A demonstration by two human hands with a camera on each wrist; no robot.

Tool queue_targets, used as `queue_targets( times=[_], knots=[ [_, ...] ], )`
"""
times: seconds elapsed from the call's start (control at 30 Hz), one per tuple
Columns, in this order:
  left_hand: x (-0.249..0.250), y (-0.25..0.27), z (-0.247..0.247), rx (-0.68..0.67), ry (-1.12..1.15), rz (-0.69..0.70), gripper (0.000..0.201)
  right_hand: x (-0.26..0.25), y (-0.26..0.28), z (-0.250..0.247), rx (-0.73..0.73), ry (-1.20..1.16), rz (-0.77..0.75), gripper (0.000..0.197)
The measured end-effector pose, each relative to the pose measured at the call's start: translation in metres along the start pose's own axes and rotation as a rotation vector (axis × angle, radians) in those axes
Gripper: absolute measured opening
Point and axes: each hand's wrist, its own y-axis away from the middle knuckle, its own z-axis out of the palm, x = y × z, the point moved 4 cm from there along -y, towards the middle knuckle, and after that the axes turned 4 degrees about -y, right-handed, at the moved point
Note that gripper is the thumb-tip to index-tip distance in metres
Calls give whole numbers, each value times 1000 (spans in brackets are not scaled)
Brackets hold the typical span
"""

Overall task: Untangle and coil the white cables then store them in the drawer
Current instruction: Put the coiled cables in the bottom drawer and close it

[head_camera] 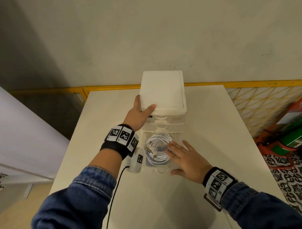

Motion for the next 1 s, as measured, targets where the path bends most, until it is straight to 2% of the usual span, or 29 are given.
queue_targets(
  times=[0.2,0.33,0.43,0.53,0.77,0.87,1.0],
  knots=[
    [2,-1,-1,-22,-22,7,86,10,-16,-7,-54,9,-2,70],
    [1,-3,-1,-34,-39,13,86,12,-22,-14,-39,0,-35,80],
    [-1,-4,-1,-47,-33,3,92,15,-26,-19,-178,-43,-13,81],
    [-1,-5,-1,-58,-46,0,90,17,-30,-18,-220,-57,-13,83],
    [0,-2,-1,-65,-90,-9,88,9,-24,-19,-119,-16,14,77],
    [-1,-2,-2,-70,-101,-27,92,7,-30,-22,-161,-27,17,78],
    [1,-2,-3,-60,-100,-44,86,-5,-39,-28,-190,-56,62,84]
  ],
)
